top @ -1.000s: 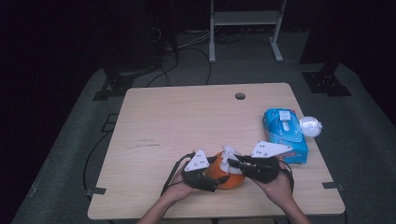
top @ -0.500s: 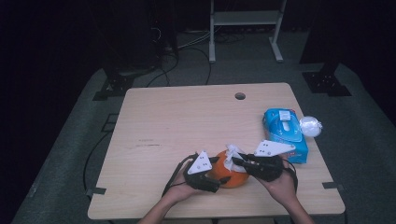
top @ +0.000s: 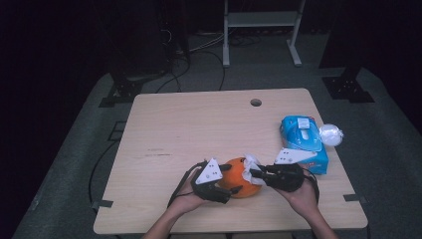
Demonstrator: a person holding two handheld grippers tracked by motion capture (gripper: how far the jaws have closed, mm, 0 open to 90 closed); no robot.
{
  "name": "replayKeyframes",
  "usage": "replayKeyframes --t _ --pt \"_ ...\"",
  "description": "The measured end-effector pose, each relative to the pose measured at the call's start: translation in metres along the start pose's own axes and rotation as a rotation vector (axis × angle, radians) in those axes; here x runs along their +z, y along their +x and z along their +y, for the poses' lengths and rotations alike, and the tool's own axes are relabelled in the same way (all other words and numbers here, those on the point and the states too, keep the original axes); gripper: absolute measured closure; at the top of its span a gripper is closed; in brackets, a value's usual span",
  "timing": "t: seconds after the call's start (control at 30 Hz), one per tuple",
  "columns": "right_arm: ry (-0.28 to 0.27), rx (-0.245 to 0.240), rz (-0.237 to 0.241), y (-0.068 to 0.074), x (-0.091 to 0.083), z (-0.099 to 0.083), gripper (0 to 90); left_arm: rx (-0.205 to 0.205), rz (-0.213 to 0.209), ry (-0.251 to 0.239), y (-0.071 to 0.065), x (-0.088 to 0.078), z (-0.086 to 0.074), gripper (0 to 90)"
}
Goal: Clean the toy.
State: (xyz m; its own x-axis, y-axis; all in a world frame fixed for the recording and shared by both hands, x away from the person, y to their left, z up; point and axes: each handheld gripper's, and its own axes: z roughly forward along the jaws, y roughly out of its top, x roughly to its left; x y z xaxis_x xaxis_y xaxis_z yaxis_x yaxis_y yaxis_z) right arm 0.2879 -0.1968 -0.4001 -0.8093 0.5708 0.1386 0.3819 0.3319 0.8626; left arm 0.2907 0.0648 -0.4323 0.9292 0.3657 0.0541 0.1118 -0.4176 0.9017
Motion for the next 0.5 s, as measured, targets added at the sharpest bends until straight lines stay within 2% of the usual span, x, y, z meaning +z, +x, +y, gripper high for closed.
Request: replayKeyframes --t 0.07,0.13,0.2,0.27,0.33,0.4,0.43,0.5 --pt "-0.016 0.018 -0.004 -0.003 -0.005 -0.001 78.3 0.011 -0.002 0.005 -0.002 0.002 -0.002 23.8" --pt "-0.038 0.029 -0.038 -0.005 -0.009 0.001 78.2 0.024 -0.01 0.015 -0.006 0.006 -0.003 23.9" --pt "-0.048 0.043 -0.06 -0.007 -0.011 0.002 78.2 0.032 -0.062 0.007 -0.011 0.007 -0.001 24.4" --pt "-0.044 0.055 -0.077 -0.008 -0.009 0.0 78.3 0.045 -0.075 0.004 -0.015 0.007 0.001 24.3" --pt "-0.009 0.063 -0.065 -0.008 -0.005 -0.004 78.3 0.031 -0.078 -0.003 -0.015 0.006 0.003 20.0" --pt "0.028 0.077 -0.024 -0.009 -0.001 -0.006 78.2 0.014 -0.069 -0.016 -0.013 0.004 0.006 17.7" --pt "0.038 0.079 0.0 -0.009 0.0 -0.007 78.2 0.002 -0.061 -0.024 -0.01 0.003 0.007 17.1" --pt "0.047 0.077 0.011 -0.008 0.0 -0.008 78.2 -0.005 -0.063 -0.025 -0.009 0.003 0.007 17.2"
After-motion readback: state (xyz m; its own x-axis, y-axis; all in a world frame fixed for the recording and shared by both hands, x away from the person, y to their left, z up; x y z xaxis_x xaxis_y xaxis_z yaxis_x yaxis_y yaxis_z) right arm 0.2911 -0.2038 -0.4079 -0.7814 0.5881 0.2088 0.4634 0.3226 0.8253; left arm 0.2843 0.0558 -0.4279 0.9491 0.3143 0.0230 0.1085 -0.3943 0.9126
